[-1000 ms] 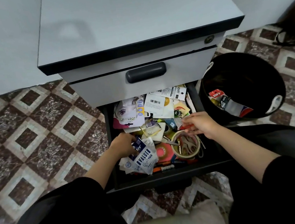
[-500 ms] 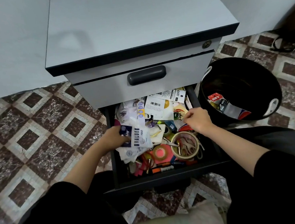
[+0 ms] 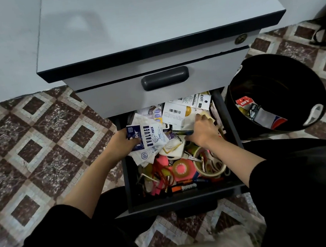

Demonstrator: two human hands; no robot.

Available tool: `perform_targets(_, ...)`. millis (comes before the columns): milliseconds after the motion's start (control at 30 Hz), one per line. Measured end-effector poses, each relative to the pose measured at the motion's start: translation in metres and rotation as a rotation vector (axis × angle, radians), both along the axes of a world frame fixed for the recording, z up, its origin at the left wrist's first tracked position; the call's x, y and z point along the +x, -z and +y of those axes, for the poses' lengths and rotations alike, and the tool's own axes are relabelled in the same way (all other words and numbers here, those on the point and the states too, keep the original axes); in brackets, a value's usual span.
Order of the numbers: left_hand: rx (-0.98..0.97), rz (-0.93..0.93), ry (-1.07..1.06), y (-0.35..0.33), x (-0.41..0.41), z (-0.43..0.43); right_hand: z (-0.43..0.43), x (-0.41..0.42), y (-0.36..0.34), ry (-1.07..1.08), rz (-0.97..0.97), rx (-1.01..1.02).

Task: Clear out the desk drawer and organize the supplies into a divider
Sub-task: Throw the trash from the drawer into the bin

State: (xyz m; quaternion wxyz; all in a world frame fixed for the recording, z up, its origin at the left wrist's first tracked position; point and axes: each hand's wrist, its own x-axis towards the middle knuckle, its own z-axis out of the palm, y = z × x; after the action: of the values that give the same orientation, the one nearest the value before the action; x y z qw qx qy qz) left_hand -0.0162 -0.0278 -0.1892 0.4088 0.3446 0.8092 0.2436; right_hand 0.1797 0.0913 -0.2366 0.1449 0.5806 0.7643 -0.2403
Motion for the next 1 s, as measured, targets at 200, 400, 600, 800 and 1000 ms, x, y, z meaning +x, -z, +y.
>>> perform_targets(200, -0.003, -0.034, 0.004, 0.007, -0.001, 0.005, 0.006, 0.008, 0.017, 0.039, -0.080, -0.094)
perform_targets(400, -0.008, -0.046, 0.008, 0.009, 0.001, 0.008, 0.008, 0.010, 0.021, -0.039, -0.087, -0.002)
perform_targets(600, -0.010, -0.055, -0.007, 0.005, 0.003, 0.007, 0.009, 0.019, 0.021, -0.135, -0.142, 0.075)
perform_targets(800, -0.028, -0.059, -0.005, -0.003, 0.006, 0.002, 0.007, 0.028, 0.005, -0.166, -0.065, 0.211)
perform_targets(1000, -0.004, -0.060, -0.017, -0.017, 0.016, -0.004, -0.002, 0.035, -0.024, -0.132, 0.009, 0.250)
